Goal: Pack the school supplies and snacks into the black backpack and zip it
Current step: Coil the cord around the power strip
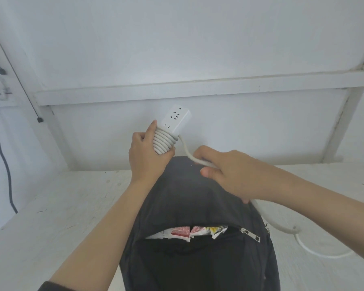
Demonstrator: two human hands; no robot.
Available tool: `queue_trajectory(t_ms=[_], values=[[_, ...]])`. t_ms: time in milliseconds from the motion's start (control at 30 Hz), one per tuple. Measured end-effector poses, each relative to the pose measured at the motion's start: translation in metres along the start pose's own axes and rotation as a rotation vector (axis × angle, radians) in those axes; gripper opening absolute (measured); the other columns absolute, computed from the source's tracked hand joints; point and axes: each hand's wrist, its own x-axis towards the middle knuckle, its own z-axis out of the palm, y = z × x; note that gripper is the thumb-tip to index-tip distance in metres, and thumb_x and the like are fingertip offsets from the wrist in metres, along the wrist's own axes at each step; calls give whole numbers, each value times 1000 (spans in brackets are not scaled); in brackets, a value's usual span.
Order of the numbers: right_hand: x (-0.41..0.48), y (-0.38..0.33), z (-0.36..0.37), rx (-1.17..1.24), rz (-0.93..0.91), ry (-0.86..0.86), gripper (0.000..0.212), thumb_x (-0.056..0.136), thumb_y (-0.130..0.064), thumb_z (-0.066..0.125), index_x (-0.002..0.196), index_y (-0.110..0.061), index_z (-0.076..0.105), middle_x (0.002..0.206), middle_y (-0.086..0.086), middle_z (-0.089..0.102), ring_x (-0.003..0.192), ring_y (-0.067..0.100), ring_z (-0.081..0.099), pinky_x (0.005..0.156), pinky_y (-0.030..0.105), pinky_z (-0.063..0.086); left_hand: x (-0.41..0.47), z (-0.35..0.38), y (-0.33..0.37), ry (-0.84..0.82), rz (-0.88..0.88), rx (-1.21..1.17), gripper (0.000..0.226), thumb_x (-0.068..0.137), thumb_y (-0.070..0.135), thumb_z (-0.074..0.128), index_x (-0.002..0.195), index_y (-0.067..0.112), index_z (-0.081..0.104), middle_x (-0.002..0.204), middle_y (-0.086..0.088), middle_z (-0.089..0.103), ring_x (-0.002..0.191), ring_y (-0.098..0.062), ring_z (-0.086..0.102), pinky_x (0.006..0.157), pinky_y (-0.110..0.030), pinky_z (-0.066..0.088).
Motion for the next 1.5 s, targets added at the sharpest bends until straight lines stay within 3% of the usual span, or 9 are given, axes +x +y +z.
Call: queue_trajectory(t_ms=[100, 333, 467, 600, 800, 1100, 1267, 1400, 1500], values=[[-5, 4, 4, 69, 4, -52, 19, 101, -32, 33, 120, -37, 36, 61, -6, 46, 35, 7, 47, 47, 24, 48, 6, 0, -6, -22, 20, 89, 83, 69, 34, 76, 142, 29, 37, 109, -8, 45, 95, -24, 53, 84, -34, 43], [-15, 4, 18, -72, -108, 76, 15, 102, -28, 33, 95, -23, 45, 67, -8, 47, 57, 7, 44, 54, 22, 34, -1, 5, -16, -64, 42, 161, 85, 69, 30, 77, 143, 28, 35, 113, -13, 46, 99, -27, 52, 87, -37, 41], [-24, 12, 16, -437, -56, 133, 13, 98, -17, 28, 95, -25, 37, 67, -3, 39, 55, 11, 34, 51, 27, 27, -5, 4, -17, -63, 68, 194, 84, 67, 28, 77, 142, 27, 38, 112, -13, 46, 99, -28, 51, 87, -38, 41], [-26, 0, 8, -836, -260, 276, 56, 65, 1, 8, 96, -23, 48, 63, -2, 31, 48, 18, 31, 42, 25, 8, -7, 5, -9, -105, 82, 203, 88, 64, 27, 78, 142, 26, 38, 112, -12, 46, 97, -29, 51, 86, -36, 39], [-23, -15, -37, -983, -424, 465, 18, 76, -7, 52, 73, -20, 64, 55, -1, 46, 44, 22, 47, 45, 19, 6, -11, 5, 9, -135, 264, 281, 117, 59, 40, 78, 150, 18, 8, 101, -7, 52, 93, -25, 51, 87, -37, 35], [8, -1, -106, -756, -293, 743, 45, 92, -49, 36, 86, -17, 66, 61, 4, 59, 57, 25, 42, 51, 26, 16, -36, -16, 40, -259, 505, -98, 119, 65, 28, 81, 138, 42, -12, 105, -8, 51, 98, -15, 43, 83, -31, 37], [23, 18, -101, -438, -93, 594, 31, 87, -54, 53, 90, -30, 72, 58, -14, 48, 68, 17, 45, 60, 27, 27, -49, -27, 49, -89, 730, -61, 99, 67, 31, 79, 137, 44, 11, 113, -4, 35, 106, -18, 40, 85, -30, 45], [31, 26, -86, -159, -29, 441, 33, 84, -55, 58, 78, -27, 74, 44, -5, 47, 51, 15, 43, 53, 27, 33, -54, -36, 55, -69, 738, -123, 72, 75, 41, 65, 134, 49, 23, 116, -3, 35, 109, -19, 42, 93, -24, 45], [36, 29, -72, -94, -19, 388, 32, 82, -58, 59, 69, -32, 71, 69, 8, 69, 68, 31, 59, 58, 30, 42, -56, -36, 52, -74, 686, -127, 74, 75, 43, 68, 134, 46, 24, 118, -2, 36, 110, -16, 44, 90, -27, 50]])
